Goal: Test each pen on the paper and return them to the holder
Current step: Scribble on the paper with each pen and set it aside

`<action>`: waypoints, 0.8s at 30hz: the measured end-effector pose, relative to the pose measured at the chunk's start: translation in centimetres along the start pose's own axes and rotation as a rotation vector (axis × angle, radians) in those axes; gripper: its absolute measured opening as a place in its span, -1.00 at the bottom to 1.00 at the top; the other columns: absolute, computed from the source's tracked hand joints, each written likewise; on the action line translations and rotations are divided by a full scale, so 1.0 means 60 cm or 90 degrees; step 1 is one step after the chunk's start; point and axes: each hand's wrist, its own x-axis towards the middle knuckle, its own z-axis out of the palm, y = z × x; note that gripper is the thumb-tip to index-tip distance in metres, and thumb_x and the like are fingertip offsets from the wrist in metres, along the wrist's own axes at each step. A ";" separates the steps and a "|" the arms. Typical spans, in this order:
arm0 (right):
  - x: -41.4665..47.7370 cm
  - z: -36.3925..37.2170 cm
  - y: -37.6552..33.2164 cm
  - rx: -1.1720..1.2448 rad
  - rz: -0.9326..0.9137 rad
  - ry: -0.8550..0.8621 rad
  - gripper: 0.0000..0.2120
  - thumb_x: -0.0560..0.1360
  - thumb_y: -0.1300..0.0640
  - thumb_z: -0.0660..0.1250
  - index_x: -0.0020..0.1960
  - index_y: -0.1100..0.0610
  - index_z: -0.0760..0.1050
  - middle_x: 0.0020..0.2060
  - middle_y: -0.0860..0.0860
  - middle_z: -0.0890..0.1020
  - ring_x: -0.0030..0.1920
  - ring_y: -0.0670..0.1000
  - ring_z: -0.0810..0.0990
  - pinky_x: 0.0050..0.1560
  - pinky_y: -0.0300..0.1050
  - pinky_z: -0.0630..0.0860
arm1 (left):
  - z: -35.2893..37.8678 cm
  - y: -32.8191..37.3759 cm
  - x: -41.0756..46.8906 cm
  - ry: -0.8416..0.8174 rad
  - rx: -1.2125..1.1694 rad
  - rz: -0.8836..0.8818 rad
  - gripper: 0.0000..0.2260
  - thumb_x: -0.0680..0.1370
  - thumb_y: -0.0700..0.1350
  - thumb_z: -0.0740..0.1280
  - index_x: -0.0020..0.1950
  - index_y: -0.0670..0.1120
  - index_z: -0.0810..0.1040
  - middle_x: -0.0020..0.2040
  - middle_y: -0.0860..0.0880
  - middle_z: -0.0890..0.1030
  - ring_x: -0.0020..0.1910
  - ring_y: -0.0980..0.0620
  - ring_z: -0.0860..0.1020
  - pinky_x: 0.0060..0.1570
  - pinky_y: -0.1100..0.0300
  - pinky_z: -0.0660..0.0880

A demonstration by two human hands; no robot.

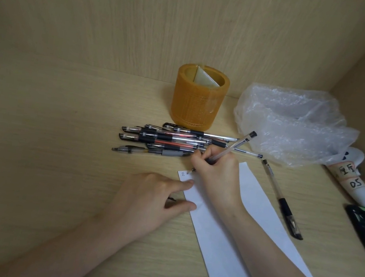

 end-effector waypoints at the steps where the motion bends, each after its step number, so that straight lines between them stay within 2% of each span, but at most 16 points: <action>1: 0.000 0.000 0.001 -0.005 0.001 0.002 -0.60 0.41 0.34 0.34 -0.50 0.10 0.27 -0.58 -0.09 0.31 -0.50 -0.15 0.27 -0.44 -0.38 0.23 | 0.000 0.000 0.000 -0.001 -0.002 0.000 -0.56 0.43 0.32 0.21 0.26 0.21 0.48 -0.10 0.12 0.65 -0.14 0.14 0.55 -0.23 0.26 0.36; 8: -0.001 -0.001 0.000 0.011 -0.004 -0.018 -0.61 0.45 0.30 0.35 -0.49 0.13 0.31 -0.57 -0.05 0.35 -0.49 -0.15 0.29 -0.42 -0.37 0.26 | -0.001 0.001 -0.001 -0.011 0.010 0.003 -0.54 0.44 0.32 0.17 0.29 0.22 0.43 -0.08 0.13 0.64 -0.14 0.17 0.53 -0.20 0.26 0.37; 12: -0.001 -0.002 -0.001 0.018 0.002 -0.017 -0.59 0.42 0.34 0.34 -0.50 0.11 0.28 -0.59 -0.11 0.32 -0.50 -0.16 0.27 -0.44 -0.37 0.24 | 0.000 -0.001 -0.002 -0.015 0.006 0.002 -0.53 0.44 0.33 0.17 0.29 0.21 0.44 -0.08 0.14 0.64 -0.14 0.17 0.54 -0.15 0.23 0.44; 17: -0.001 -0.001 -0.002 0.006 -0.002 -0.019 -0.57 0.42 0.34 0.35 -0.53 0.08 0.29 -0.58 -0.09 0.33 -0.49 -0.16 0.28 -0.44 -0.35 0.25 | 0.002 -0.003 0.000 -0.013 0.018 0.009 -0.51 0.43 0.35 0.12 0.30 0.23 0.41 -0.11 0.15 0.63 -0.18 0.20 0.50 -0.17 0.27 0.40; 24: 0.000 -0.002 0.001 -0.016 -0.003 0.006 -0.59 0.39 0.35 0.34 -0.50 0.08 0.26 -0.58 -0.11 0.30 -0.49 -0.15 0.25 -0.44 -0.37 0.22 | 0.001 -0.002 -0.001 0.007 0.002 0.022 -0.55 0.44 0.32 0.18 0.27 0.20 0.46 -0.11 0.13 0.65 -0.16 0.15 0.54 -0.17 0.22 0.44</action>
